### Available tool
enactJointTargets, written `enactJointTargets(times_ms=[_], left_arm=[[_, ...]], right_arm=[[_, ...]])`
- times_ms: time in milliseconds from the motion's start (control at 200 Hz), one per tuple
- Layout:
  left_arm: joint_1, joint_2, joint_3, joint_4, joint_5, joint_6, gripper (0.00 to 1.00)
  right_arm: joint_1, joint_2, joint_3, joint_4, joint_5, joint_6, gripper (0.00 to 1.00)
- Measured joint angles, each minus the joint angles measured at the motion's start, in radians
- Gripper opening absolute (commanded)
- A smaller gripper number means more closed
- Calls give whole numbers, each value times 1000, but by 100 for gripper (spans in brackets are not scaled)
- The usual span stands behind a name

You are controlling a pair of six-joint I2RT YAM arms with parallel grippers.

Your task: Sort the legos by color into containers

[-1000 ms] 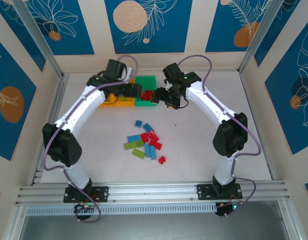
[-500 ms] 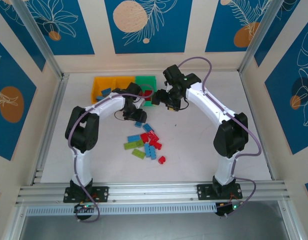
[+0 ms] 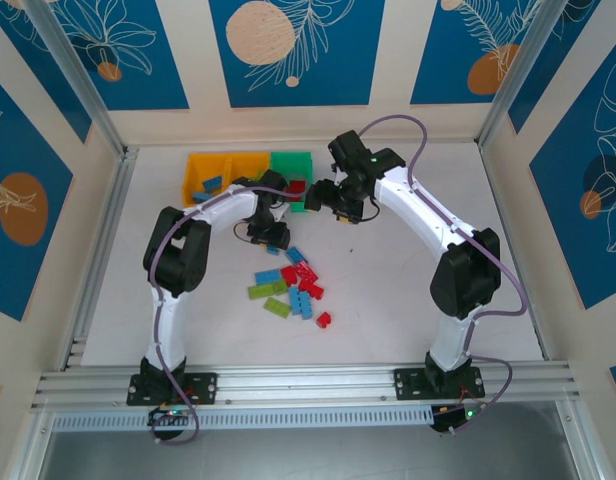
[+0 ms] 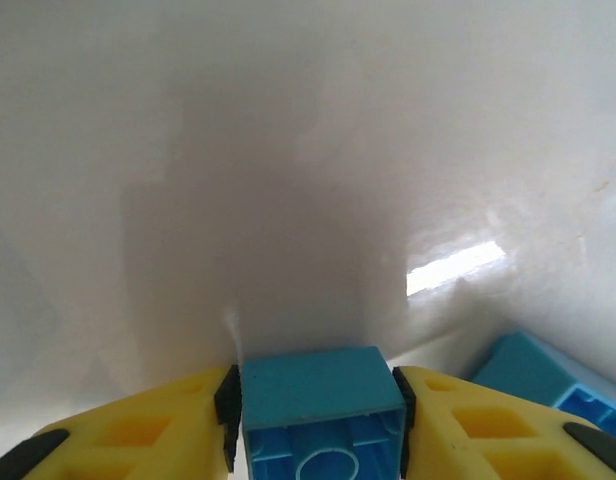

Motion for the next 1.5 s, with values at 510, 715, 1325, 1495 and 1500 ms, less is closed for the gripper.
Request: enactJointTargets(times_ms=[510,715,1325,1495,1500], left_arm=[[198,-240,4,5,-34,-57,29],[397,-212,266,24,-88,-103,30],[454,168,690,-71,-188,-237,57],[450,36,560,-59,-128,-238,57],[450,29,554,-58,-126,-237,57]], right_arm=[[0,1,16,0,-1,0,78],[0,7,40,0,-4,-1,78],[0,16,50,-5,0,-2,78],[3,15,21,4,0,-32,78],[4,15,18,5,1,-34,78]])
